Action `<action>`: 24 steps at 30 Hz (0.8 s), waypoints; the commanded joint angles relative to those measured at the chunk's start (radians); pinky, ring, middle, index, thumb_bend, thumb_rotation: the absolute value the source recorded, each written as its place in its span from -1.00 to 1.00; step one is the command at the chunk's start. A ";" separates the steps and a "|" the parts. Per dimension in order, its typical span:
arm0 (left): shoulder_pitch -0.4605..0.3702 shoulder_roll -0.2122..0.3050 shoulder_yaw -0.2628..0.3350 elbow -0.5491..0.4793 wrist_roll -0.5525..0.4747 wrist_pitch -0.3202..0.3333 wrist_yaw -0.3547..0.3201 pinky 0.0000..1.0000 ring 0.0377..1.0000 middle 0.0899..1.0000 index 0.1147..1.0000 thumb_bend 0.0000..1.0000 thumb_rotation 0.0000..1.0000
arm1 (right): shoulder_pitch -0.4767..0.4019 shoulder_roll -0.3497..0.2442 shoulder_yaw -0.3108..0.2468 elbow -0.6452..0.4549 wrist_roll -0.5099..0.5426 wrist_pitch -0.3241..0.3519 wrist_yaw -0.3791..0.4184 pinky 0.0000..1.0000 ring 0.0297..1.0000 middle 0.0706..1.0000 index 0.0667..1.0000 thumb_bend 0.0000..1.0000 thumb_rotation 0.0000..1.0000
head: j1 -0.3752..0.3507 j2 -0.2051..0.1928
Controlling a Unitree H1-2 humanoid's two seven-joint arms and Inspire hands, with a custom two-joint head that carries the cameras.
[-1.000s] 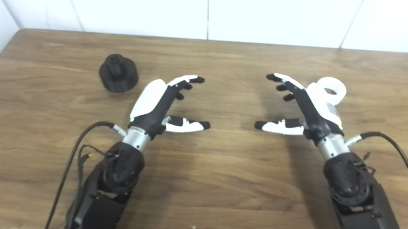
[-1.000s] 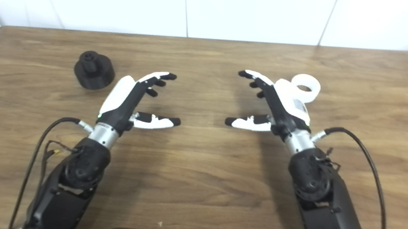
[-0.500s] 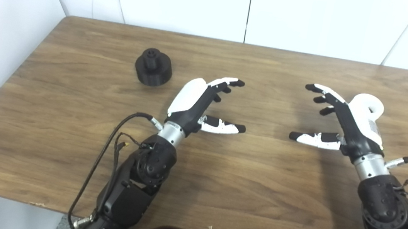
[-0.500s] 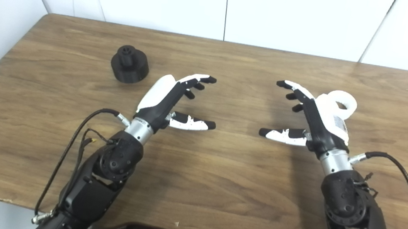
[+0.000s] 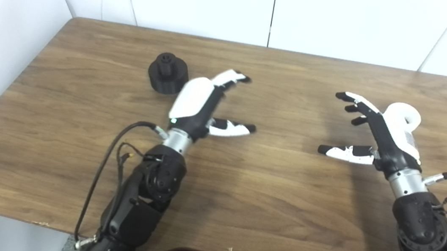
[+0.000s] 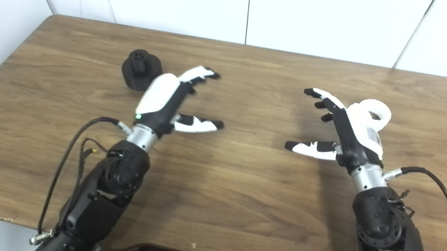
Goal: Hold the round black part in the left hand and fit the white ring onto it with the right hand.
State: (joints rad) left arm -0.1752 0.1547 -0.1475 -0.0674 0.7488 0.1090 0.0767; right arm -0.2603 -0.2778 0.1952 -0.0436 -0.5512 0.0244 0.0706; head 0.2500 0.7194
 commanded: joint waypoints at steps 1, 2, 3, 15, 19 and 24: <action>-0.034 0.036 0.026 -0.042 0.025 0.019 0.017 0.72 0.99 1.00 0.59 0.69 -0.25 | -0.032 -0.003 -0.013 -0.014 0.012 -0.037 -0.018 0.31 0.56 0.68 0.64 0.64 -0.54 | 0.001 0.000; -0.035 0.044 0.034 -0.046 0.025 0.028 0.013 0.74 1.00 1.00 0.59 0.69 -0.24 | -0.033 -0.003 -0.014 -0.013 0.015 -0.041 -0.019 0.31 0.56 0.68 0.64 0.63 -0.53 | 0.001 0.000; -0.037 0.053 0.043 -0.048 0.022 0.035 0.012 0.76 1.00 1.00 0.59 0.70 -0.24 | -0.033 -0.003 -0.014 -0.011 0.017 -0.046 -0.021 0.30 0.55 0.68 0.64 0.63 -0.54 | 0.001 0.000; -0.061 0.091 0.119 -0.010 0.016 0.083 0.057 0.79 1.00 1.00 0.70 0.84 -0.11 | -0.037 -0.010 -0.018 0.003 0.022 -0.066 -0.025 0.30 0.54 0.67 0.63 0.63 -0.52 | 0.003 -0.003; -0.071 0.104 0.132 0.014 0.025 0.095 0.080 0.81 1.00 1.00 0.70 0.84 -0.13 | -0.038 -0.014 -0.021 0.004 0.018 -0.070 -0.024 0.28 0.53 0.66 0.63 0.63 -0.51 | 0.004 -0.006; -0.092 0.130 0.141 0.070 0.034 0.100 0.119 0.79 1.00 1.00 0.73 0.87 -0.12 | -0.037 -0.015 -0.024 -0.007 0.015 -0.052 -0.015 0.28 0.54 0.67 0.64 0.64 -0.53 | 0.005 -0.005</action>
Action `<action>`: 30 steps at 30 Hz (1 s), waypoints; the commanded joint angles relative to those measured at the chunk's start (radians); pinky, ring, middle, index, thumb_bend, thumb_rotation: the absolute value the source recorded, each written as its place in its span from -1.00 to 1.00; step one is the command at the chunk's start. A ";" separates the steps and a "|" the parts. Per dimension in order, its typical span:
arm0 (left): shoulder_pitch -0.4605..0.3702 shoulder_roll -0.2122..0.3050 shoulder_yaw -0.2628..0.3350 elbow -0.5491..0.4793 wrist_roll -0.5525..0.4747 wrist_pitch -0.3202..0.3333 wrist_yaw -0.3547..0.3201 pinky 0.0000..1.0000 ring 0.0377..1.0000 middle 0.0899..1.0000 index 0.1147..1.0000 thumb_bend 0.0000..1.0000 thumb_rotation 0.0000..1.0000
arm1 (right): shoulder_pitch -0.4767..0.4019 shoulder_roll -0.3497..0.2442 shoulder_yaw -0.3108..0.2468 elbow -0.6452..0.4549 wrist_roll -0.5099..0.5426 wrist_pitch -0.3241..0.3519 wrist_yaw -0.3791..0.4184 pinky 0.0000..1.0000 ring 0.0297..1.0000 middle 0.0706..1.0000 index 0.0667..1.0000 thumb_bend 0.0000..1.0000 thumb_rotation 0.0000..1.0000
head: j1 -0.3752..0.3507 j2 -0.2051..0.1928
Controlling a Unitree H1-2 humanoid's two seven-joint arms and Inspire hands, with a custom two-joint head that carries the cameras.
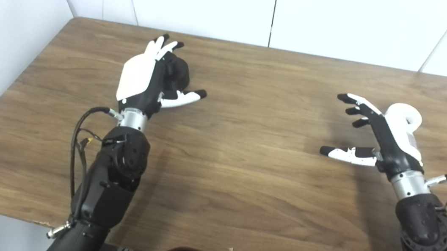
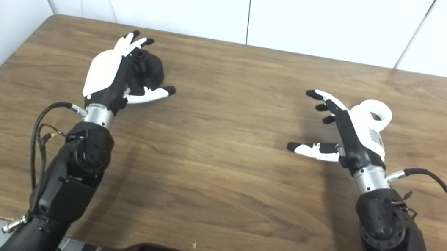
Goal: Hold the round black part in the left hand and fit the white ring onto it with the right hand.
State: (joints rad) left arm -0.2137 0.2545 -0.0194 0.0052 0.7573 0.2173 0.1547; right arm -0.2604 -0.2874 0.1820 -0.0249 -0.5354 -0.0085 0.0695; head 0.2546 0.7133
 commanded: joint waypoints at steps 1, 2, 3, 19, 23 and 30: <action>-0.059 0.037 0.014 0.008 0.025 -0.005 0.047 0.78 1.00 1.00 0.75 0.87 -0.13 | -0.037 -0.006 -0.011 -0.027 -0.001 -0.017 -0.012 0.29 0.55 0.68 0.64 0.64 -0.53 | 0.001 0.000; -0.064 0.044 0.017 0.020 0.021 -0.004 0.052 0.79 1.00 1.00 0.76 0.88 -0.13 | -0.037 -0.006 -0.011 -0.029 -0.001 -0.016 -0.010 0.29 0.55 0.68 0.64 0.63 -0.52 | 0.001 0.000; -0.070 0.051 0.020 0.033 0.016 -0.004 0.055 0.81 1.00 1.00 0.78 0.89 -0.15 | -0.038 -0.006 -0.012 -0.029 -0.001 -0.016 -0.010 0.30 0.56 0.68 0.64 0.63 -0.52 | 0.001 0.000; -0.152 0.131 -0.001 0.226 0.010 0.015 0.067 0.83 1.00 1.00 0.86 1.00 -0.21 | -0.033 -0.011 -0.019 -0.044 0.009 -0.004 0.004 0.34 0.59 0.70 0.65 0.63 -0.55 | -0.010 0.002; -0.159 0.148 -0.021 0.239 0.000 0.023 0.027 0.87 1.00 1.00 0.88 1.00 -0.04 | -0.030 -0.011 -0.020 -0.049 0.005 -0.001 0.007 0.35 0.59 0.70 0.65 0.62 -0.55 | -0.011 0.003; -0.172 0.176 -0.058 0.227 -0.028 0.051 -0.071 0.93 1.00 1.00 0.76 1.00 0.12 | -0.024 -0.011 -0.022 -0.064 -0.011 0.013 0.006 0.36 0.60 0.72 0.66 0.62 -0.55 | -0.018 0.007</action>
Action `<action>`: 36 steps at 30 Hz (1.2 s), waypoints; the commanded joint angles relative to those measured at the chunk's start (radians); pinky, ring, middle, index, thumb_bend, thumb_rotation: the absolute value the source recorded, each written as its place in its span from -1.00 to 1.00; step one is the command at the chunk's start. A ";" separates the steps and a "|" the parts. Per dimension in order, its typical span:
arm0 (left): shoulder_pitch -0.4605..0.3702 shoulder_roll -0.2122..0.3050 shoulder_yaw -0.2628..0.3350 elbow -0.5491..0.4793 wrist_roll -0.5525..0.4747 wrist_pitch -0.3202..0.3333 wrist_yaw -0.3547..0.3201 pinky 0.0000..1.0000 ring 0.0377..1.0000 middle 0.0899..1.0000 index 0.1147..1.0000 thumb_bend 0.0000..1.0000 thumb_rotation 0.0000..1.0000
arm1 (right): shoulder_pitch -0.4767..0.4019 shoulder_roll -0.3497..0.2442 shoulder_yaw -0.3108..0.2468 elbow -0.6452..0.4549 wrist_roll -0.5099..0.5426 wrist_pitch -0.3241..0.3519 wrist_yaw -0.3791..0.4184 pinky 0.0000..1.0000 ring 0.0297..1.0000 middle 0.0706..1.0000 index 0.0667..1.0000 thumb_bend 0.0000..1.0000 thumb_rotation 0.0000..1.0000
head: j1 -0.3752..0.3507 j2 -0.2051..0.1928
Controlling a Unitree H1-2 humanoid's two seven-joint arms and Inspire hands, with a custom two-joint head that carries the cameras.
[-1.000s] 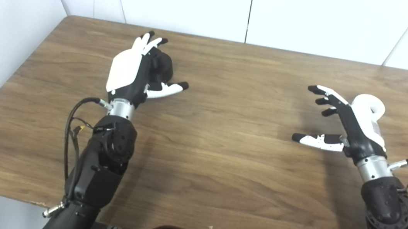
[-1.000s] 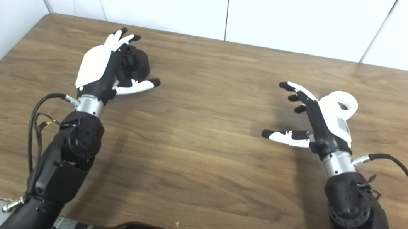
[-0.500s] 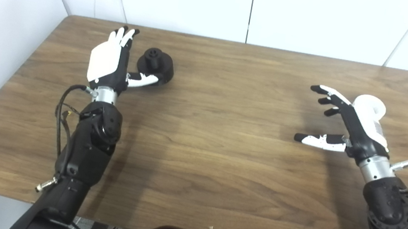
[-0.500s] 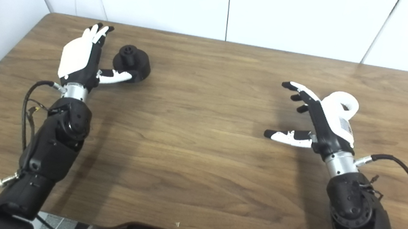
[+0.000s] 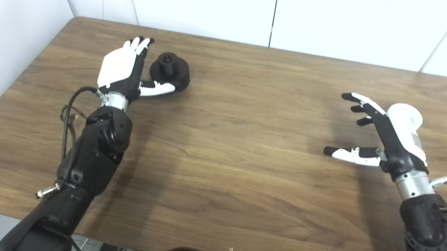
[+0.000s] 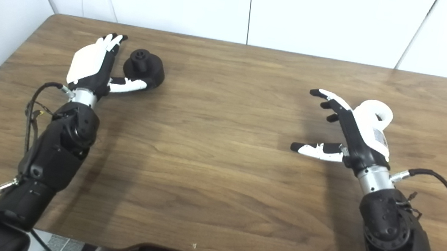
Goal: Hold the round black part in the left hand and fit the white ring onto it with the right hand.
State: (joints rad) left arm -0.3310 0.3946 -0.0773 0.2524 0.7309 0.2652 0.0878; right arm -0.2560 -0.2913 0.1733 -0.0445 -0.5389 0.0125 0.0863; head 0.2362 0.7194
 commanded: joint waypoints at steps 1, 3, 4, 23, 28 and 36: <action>-0.056 0.039 -0.005 -0.023 -0.005 0.004 -0.018 0.94 1.00 1.00 0.75 1.00 0.13 | -0.027 -0.008 -0.013 -0.044 -0.008 -0.009 -0.013 0.36 0.60 0.72 0.66 0.63 -0.55 | 0.000 0.002; -0.058 0.044 -0.012 -0.029 -0.009 0.006 -0.037 0.95 1.00 1.00 0.71 1.00 0.14 | -0.026 -0.008 -0.014 -0.046 -0.010 -0.008 -0.015 0.35 0.60 0.73 0.66 0.63 -0.54 | -0.001 0.003; -0.060 0.045 -0.015 -0.029 -0.011 0.007 -0.045 0.95 1.00 1.00 0.69 1.00 0.14 | -0.026 -0.008 -0.014 -0.048 -0.009 -0.008 -0.014 0.35 0.60 0.73 0.66 0.63 -0.54 | -0.003 0.004; -0.116 0.034 -0.083 0.079 0.006 0.028 -0.011 0.98 1.00 1.00 0.61 1.00 0.09 | 0.000 -0.019 -0.045 -0.063 0.017 -0.042 -0.026 0.39 0.62 0.75 0.64 0.62 -0.49 | -0.018 0.017; -0.119 0.032 -0.093 0.089 0.007 0.027 -0.002 0.99 1.00 1.00 0.61 1.00 0.05 | 0.001 -0.020 -0.050 -0.060 0.022 -0.046 -0.027 0.38 0.61 0.74 0.64 0.63 -0.50 | -0.020 0.019; -0.124 0.040 -0.120 0.101 0.034 0.055 -0.001 0.98 1.00 1.00 0.60 0.96 -0.16 | 0.004 -0.024 -0.058 -0.066 0.021 -0.048 -0.025 0.36 0.59 0.74 0.63 0.64 -0.51 | -0.017 0.022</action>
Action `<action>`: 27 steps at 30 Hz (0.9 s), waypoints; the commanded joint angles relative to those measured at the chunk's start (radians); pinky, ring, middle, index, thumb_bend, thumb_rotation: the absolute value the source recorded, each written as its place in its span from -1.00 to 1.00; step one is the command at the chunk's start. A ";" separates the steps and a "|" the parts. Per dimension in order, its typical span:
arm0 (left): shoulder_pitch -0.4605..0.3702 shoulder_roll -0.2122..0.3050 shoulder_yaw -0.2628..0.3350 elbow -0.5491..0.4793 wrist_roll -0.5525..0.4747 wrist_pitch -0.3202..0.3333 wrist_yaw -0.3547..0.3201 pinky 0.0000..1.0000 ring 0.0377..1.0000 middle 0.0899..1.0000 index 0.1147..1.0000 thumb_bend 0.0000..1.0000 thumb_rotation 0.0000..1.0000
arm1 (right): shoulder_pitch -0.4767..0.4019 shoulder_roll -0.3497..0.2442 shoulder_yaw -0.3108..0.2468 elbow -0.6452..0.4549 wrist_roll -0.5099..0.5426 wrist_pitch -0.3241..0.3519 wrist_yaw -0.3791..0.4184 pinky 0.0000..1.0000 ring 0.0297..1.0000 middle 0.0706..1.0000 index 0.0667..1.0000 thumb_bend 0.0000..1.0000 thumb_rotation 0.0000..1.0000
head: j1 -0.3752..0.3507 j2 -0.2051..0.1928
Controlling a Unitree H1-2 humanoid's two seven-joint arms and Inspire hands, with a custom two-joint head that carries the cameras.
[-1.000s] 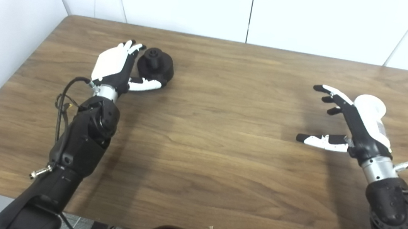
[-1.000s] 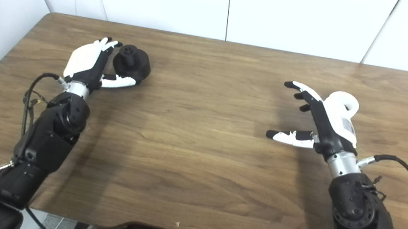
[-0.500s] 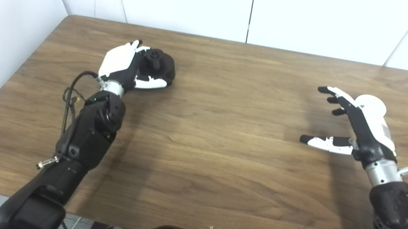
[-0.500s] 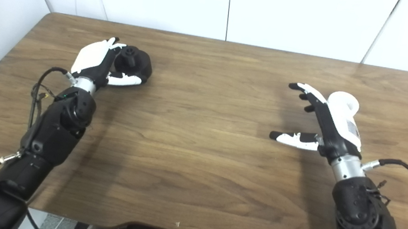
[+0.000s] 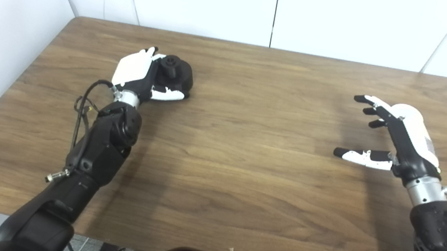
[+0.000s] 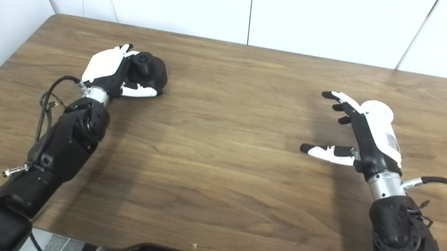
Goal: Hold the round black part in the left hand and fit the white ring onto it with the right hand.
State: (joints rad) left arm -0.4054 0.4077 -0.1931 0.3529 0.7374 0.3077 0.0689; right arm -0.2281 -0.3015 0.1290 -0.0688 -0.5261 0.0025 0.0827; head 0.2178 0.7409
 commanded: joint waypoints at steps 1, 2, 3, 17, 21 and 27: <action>-0.050 0.027 -0.004 0.006 0.027 0.012 0.024 0.99 1.00 1.00 0.55 0.91 -0.25 | -0.023 -0.013 -0.015 -0.043 0.011 -0.037 -0.020 0.35 0.58 0.74 0.63 0.64 -0.52 | 0.001 0.001; -0.050 0.025 -0.004 0.009 0.026 0.013 0.029 1.00 1.00 1.00 0.51 0.88 -0.31 | -0.023 -0.014 -0.016 -0.044 0.014 -0.035 -0.017 0.35 0.58 0.74 0.63 0.64 -0.52 | 0.003 0.002; -0.049 0.024 -0.002 0.011 0.025 0.011 0.037 1.00 1.00 1.00 0.45 0.85 -0.36 | -0.022 -0.014 -0.016 -0.047 0.016 -0.033 -0.014 0.35 0.59 0.74 0.63 0.64 -0.51 | 0.002 0.003; -0.031 0.019 0.006 -0.002 -0.006 -0.026 0.092 1.00 1.00 1.00 0.07 0.75 -0.59 | -0.022 -0.016 -0.012 -0.064 0.014 -0.010 0.003 0.36 0.60 0.75 0.64 0.64 -0.51 | -0.003 0.012; -0.022 0.019 -0.001 -0.028 -0.019 -0.029 0.059 1.00 1.00 1.00 0.05 0.72 -0.58 | -0.027 -0.017 -0.015 -0.060 0.014 -0.017 0.001 0.37 0.59 0.74 0.64 0.65 -0.48 | -0.008 0.015; 0.001 -0.002 -0.042 -0.068 -0.037 -0.082 0.018 0.99 1.00 1.00 0.03 0.77 -0.50 | -0.035 -0.014 -0.014 -0.059 0.012 -0.019 -0.003 0.36 0.59 0.74 0.64 0.63 -0.41 | -0.029 0.018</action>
State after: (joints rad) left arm -0.4048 0.4060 -0.2120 0.3053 0.7010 0.2581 0.1077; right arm -0.2208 -0.3048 0.1246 -0.0971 -0.5161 0.0055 0.0924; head 0.1887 0.7578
